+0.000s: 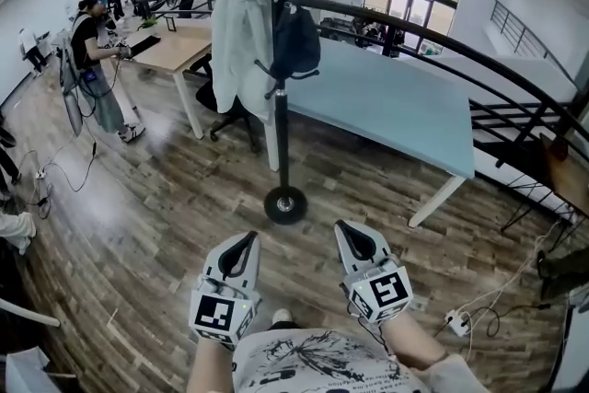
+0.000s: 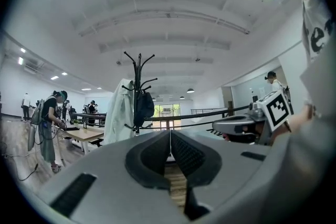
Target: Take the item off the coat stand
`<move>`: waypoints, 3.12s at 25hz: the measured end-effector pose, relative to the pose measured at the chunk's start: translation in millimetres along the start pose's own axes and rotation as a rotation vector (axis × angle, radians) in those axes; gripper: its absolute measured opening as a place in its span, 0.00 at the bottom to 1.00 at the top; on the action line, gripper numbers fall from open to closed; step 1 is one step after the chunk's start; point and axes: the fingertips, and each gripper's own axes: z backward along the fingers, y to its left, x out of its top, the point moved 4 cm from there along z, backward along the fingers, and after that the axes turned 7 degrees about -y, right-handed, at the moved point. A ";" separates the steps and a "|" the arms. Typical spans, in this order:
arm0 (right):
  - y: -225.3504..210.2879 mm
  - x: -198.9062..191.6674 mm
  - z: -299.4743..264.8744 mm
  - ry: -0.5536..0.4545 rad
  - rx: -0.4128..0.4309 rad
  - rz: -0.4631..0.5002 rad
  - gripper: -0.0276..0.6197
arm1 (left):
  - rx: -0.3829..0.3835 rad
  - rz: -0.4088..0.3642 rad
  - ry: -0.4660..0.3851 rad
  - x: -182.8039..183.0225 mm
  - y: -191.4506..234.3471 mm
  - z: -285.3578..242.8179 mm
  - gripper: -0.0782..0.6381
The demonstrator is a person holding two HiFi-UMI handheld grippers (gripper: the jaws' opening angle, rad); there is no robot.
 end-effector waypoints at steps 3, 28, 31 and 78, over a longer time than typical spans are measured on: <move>-0.7 0.4 -45.9 -0.008 -0.013 0.002 0.03 | -0.001 -0.005 0.000 8.7 41.2 -22.9 0.12; -168.4 -30.9 -258.7 -0.021 0.144 -0.001 0.03 | 0.151 -0.008 0.012 -31.1 130.4 -233.7 0.12; -203.7 -29.7 -281.7 -0.029 0.215 0.002 0.03 | 0.235 -0.015 0.008 -20.0 124.4 -266.8 0.12; -296.3 5.8 -492.6 -0.088 0.287 0.039 0.10 | 0.305 -0.081 0.005 -16.3 153.6 -368.3 0.12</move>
